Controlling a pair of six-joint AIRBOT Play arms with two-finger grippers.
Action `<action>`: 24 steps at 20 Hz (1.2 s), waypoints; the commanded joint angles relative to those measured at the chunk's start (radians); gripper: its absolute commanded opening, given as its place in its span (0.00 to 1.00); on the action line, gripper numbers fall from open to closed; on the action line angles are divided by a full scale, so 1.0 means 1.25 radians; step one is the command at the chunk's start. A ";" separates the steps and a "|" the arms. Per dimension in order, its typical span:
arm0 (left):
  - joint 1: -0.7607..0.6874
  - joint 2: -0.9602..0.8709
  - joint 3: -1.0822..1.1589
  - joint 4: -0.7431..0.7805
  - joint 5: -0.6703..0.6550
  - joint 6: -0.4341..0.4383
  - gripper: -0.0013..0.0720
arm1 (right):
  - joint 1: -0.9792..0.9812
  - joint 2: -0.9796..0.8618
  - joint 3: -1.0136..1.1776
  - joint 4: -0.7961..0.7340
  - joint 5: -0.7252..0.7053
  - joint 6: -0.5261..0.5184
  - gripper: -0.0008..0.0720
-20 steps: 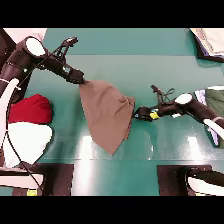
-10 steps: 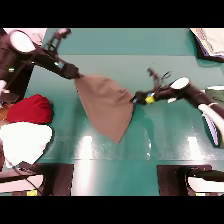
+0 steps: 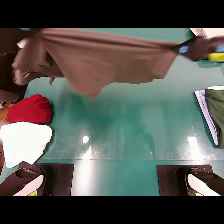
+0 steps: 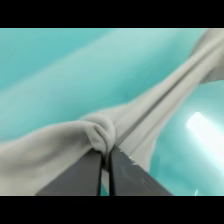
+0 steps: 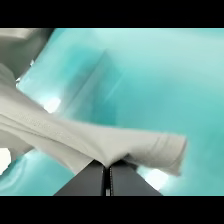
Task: Fold the shirts.
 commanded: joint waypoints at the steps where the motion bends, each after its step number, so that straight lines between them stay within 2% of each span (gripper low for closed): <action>1: 0.000 0.036 0.083 -0.152 -0.028 0.005 0.06 | -0.013 0.061 0.112 -0.072 0.121 0.065 0.03; 5: 0.000 -0.023 0.015 -0.136 -0.038 0.017 0.06 | -0.013 0.033 0.118 -0.122 0.254 0.140 0.03; 8: 0.000 -0.128 -0.101 -0.136 -0.055 0.029 0.06 | -0.013 -0.027 0.013 -0.124 0.302 0.142 0.03; 11: 0.000 -0.284 -0.227 -0.136 -0.040 0.053 0.06 | -0.013 -0.106 -0.143 -0.124 0.256 0.111 0.03; 15: 0.002 -0.504 -0.281 -0.136 0.088 0.054 0.06 | -0.015 -0.210 -0.278 -0.125 0.097 0.067 0.03; 16: 0.002 -0.536 -0.281 -0.135 0.109 0.045 0.30 | -0.020 -0.231 -0.287 -0.125 0.081 0.063 0.03; 17: 0.003 -0.557 -0.281 -0.136 0.125 0.030 0.73 | -0.029 -0.250 -0.286 -0.124 0.071 0.063 0.03; 18: 0.003 -0.564 -0.280 -0.127 0.132 0.028 0.87 | -0.041 -0.263 -0.281 -0.124 0.068 0.063 0.03; 20: 0.010 -0.561 -0.261 -0.096 0.093 0.029 0.86 | -0.068 -0.272 -0.265 -0.124 0.070 0.063 0.03; 22: 0.049 -0.554 -0.218 -0.084 -0.015 0.028 0.86 | -0.096 -0.261 -0.248 -0.124 0.077 0.063 0.03; 24: 0.092 -0.502 -0.244 -0.076 -0.030 0.015 0.86 | -0.125 -0.232 -0.247 -0.124 0.076 0.062 0.03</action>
